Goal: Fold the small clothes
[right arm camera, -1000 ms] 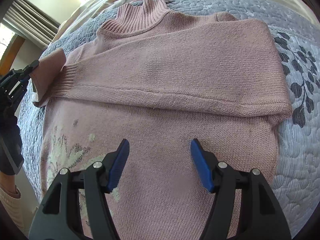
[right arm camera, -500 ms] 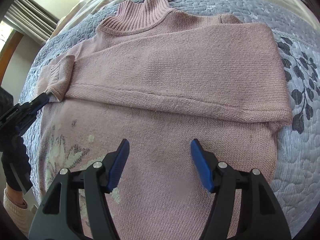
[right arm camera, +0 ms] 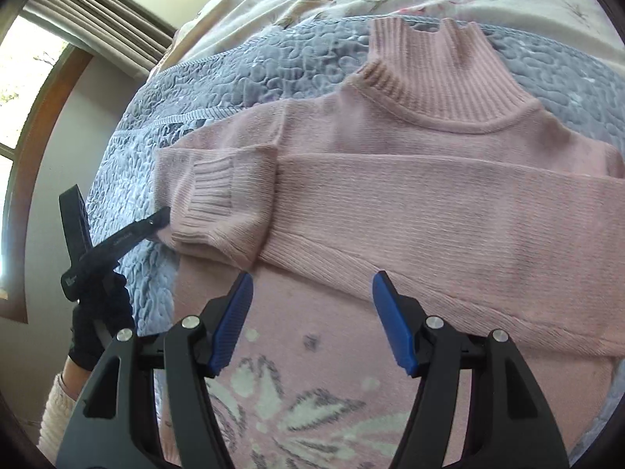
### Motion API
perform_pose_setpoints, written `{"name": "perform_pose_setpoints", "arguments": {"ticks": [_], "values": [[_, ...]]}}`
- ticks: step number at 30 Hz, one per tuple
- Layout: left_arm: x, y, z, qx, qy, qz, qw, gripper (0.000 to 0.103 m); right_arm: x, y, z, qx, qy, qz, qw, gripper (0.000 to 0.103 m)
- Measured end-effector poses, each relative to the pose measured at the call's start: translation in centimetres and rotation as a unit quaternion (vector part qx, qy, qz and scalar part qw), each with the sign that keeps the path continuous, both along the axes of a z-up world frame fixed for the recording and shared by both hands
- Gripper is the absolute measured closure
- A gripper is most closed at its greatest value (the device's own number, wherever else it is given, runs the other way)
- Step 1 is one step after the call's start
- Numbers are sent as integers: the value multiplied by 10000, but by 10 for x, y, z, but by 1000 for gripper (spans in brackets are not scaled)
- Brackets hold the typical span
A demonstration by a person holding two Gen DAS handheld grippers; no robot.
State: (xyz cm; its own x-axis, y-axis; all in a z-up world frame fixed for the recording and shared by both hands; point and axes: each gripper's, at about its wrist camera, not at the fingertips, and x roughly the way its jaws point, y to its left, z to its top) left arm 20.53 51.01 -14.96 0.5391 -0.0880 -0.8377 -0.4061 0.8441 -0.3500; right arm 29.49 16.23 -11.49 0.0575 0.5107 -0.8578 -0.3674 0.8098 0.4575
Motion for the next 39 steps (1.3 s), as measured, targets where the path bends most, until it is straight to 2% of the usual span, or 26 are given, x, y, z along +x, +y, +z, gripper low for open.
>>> {"name": "perform_pose_setpoints", "arguments": {"ticks": [2, 4, 7, 8, 9, 11, 13, 15, 18, 21, 27, 30, 34, 37, 39], "values": [[-8, 3, 5, -79, -95, 59, 9999, 97, 9, 19, -3, 119, 118, 28, 9999, 39], [-15, 2, 14, 20, -176, 49, 9998, 97, 17, 35, -9, 309, 336, -5, 9990, 39], [-27, 3, 28, 155, -314, 70, 9994, 88, 27, 54, -27, 394, 655, -87, 9970, 40], [-30, 3, 31, 136, -364, 121, 9992, 84, 29, 60, -34, 392, 746, -115, 9964, 46], [-33, 5, 35, 129, -396, 169, 9990, 82, 31, 65, -41, 460, 870, -121, 9951, 57], [-37, 6, 39, 120, -408, 189, 9989, 82, 31, 72, -52, 618, 1070, -88, 9923, 73], [-39, 5, 42, 194, -381, 157, 9990, 82, 29, 74, -51, 587, 952, -62, 9937, 88], [-37, -1, 46, 316, -392, 68, 9987, 82, 24, 67, -37, 806, 746, 1, 9940, 94], [-32, -14, 53, 372, -467, -116, 9981, 82, 18, 40, -7, 999, 364, -4, 9943, 95], [-20, -34, 58, 274, -560, -288, 9976, 82, 13, 4, 17, 912, 19, -86, 9958, 95], [12, -94, 59, 198, -646, -861, 9940, 82, 19, -69, 26, 685, -175, -494, 9963, 95], [26, -124, 53, 202, -602, -1171, 9911, 82, 21, -100, 19, 514, -214, -753, 9956, 95], [45, -154, 31, 377, -279, -1472, 9880, 82, 24, -119, -7, 307, -55, -981, 9947, 95], [53, -162, 8, 522, 63, -1522, 9870, 82, 25, -122, -33, 18, 89, -1061, 9943, 95], [53, -159, 3, 502, 44, -1511, 9872, 82, 24, -119, -47, -183, 139, -1028, 9944, 94]]}}
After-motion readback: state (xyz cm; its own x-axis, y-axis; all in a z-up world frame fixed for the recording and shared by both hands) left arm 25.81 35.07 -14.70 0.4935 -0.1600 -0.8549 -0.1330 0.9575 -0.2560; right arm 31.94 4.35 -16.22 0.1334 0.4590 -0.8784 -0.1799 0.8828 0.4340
